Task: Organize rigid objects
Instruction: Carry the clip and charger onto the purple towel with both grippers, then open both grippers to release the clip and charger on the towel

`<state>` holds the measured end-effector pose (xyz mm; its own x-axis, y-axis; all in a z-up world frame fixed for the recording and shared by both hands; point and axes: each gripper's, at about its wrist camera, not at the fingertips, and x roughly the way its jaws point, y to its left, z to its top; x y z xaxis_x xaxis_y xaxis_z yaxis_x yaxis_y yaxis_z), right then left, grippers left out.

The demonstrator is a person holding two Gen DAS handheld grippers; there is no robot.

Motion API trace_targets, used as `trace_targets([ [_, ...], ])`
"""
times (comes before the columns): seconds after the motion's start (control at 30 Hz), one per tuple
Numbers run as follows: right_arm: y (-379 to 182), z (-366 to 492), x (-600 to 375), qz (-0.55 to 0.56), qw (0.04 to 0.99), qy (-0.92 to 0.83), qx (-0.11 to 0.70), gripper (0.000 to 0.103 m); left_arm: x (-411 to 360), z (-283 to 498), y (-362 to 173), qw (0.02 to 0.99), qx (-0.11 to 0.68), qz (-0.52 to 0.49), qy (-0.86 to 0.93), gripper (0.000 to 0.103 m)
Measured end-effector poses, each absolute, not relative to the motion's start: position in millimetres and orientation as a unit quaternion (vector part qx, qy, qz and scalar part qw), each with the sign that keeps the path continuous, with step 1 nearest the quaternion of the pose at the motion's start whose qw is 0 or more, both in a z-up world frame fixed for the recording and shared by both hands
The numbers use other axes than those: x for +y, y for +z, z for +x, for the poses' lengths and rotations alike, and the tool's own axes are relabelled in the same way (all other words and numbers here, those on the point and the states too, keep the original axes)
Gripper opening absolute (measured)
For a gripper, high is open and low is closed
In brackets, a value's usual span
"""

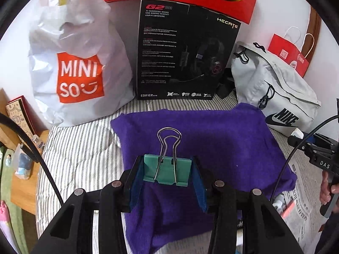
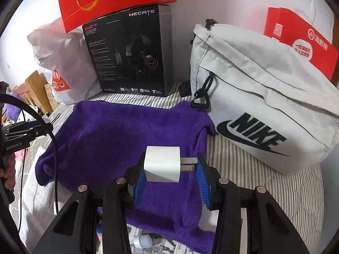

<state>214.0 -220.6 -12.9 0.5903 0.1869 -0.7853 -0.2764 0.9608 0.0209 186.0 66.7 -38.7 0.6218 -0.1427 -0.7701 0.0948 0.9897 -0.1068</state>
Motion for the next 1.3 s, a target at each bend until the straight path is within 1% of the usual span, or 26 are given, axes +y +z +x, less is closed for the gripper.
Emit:
trace_targets([
  [0.27,-27.9,242.0,-208.5,-0.056,0.884,0.137,0.443,0.044,60.7,216.9,-59.9,0.891,0.449,-0.027,-0.066,0.041],
  [0.63,-75.2,275.5,-189.7,-0.07,0.867,0.143,0.472,0.043,48.1,255.0,-89.6,0.874,0.479,-0.025,-0.074,0.041],
  [0.8,-87.2,289.6,-185.7,-0.076,0.859,0.139,0.487,0.043,39.2,269.7,-99.7,0.865,0.496,-0.013,-0.071,0.041],
  [1.07,-105.0,304.1,-182.9,-0.077,0.839,0.135,0.522,0.044,33.2,279.0,-115.8,0.855,0.515,0.0,-0.059,0.041],
  [1.3,-105.9,304.5,-178.4,-0.089,0.835,0.138,0.525,0.044,25.0,277.9,-117.4,0.852,0.52,0.025,-0.057,0.042],
])
